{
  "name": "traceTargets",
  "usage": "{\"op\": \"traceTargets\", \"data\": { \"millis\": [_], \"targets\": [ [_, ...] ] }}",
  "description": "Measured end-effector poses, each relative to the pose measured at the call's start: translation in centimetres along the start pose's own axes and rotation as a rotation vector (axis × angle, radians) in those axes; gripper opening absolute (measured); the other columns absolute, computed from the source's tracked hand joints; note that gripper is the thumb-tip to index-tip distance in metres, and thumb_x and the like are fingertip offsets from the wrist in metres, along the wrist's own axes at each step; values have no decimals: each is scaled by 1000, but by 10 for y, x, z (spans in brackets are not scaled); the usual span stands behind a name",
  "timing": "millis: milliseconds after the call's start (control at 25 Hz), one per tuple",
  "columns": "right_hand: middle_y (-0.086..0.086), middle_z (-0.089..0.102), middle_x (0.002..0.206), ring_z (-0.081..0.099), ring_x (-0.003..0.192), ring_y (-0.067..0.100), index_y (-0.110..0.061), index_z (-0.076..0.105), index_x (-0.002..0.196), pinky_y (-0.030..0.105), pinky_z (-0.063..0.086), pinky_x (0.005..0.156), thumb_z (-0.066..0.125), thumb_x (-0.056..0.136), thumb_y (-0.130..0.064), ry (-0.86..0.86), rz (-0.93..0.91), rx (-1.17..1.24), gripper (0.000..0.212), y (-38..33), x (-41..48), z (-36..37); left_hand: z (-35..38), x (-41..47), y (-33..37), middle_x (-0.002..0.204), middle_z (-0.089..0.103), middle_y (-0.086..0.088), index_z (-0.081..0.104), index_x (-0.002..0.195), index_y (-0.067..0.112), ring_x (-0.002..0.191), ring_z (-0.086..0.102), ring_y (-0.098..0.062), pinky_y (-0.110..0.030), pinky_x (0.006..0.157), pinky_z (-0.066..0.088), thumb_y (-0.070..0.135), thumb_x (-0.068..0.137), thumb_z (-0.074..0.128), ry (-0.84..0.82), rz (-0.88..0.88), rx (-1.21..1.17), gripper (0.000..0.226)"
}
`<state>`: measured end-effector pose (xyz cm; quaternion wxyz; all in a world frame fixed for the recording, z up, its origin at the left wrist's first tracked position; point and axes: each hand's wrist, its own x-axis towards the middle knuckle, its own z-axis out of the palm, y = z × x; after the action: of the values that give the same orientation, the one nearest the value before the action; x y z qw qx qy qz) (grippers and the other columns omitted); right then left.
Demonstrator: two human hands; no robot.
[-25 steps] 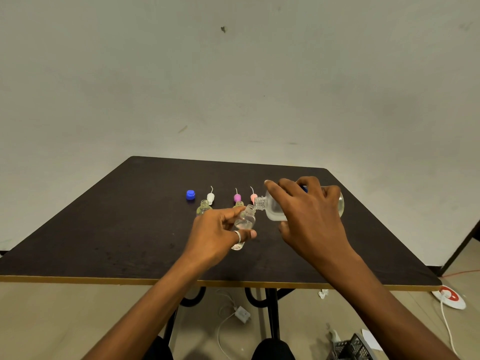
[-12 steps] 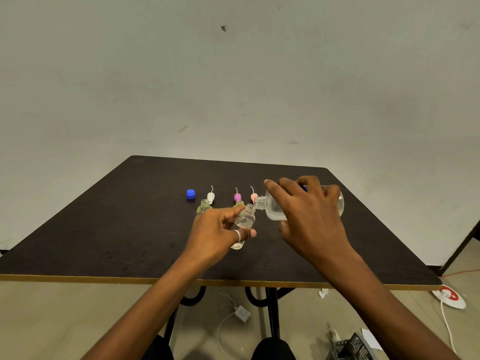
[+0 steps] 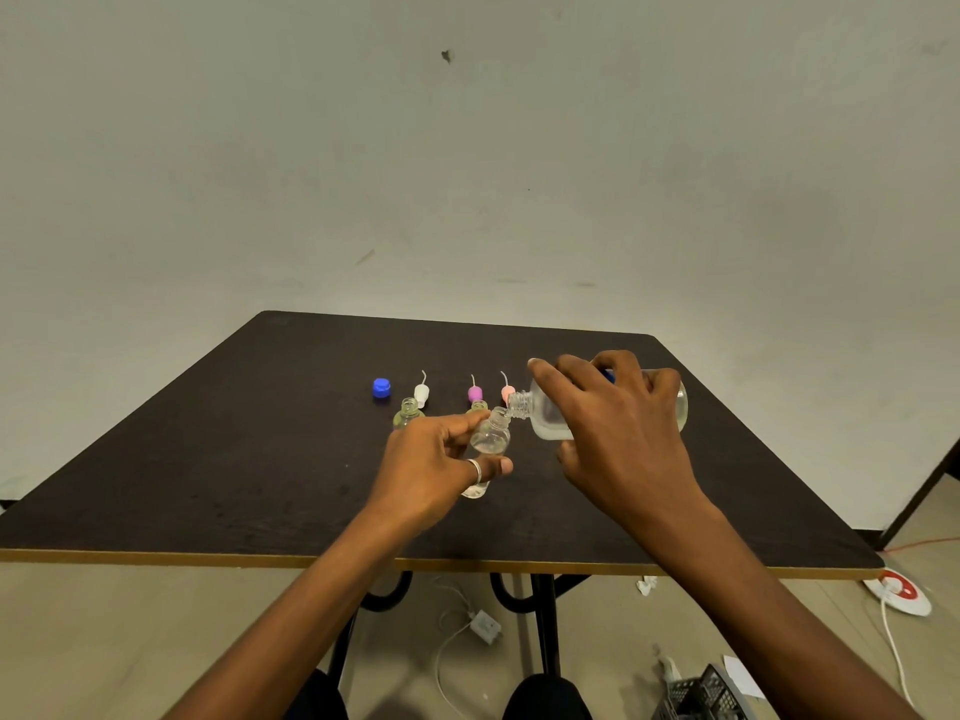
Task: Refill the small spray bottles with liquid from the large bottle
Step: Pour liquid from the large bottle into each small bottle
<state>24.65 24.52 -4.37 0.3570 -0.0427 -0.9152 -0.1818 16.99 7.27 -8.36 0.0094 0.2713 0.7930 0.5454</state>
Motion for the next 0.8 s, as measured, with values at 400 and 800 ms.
{"op": "traceTargets", "data": {
  "millis": [400, 800],
  "targets": [
    [2, 63, 126, 55, 111, 33, -26, 52, 133, 49, 40, 77, 87, 55, -22, -6, 2, 1, 86, 0, 0, 0, 0, 0, 0, 104, 68, 29, 65, 123, 31, 94, 61, 18, -11, 86, 46, 25, 71, 86, 2, 5, 1, 56],
    [3, 64, 124, 56, 109, 34, -26, 53, 132, 49, 41, 76, 88, 54, -22, -5, -1, -2, 85, 0, -1, 0, 0, -1, -1, 104, 70, 27, 66, 121, 33, 102, 63, 11, -22, 96, 50, 25, 72, 85, -6, 4, -16, 54]
  ]
}}
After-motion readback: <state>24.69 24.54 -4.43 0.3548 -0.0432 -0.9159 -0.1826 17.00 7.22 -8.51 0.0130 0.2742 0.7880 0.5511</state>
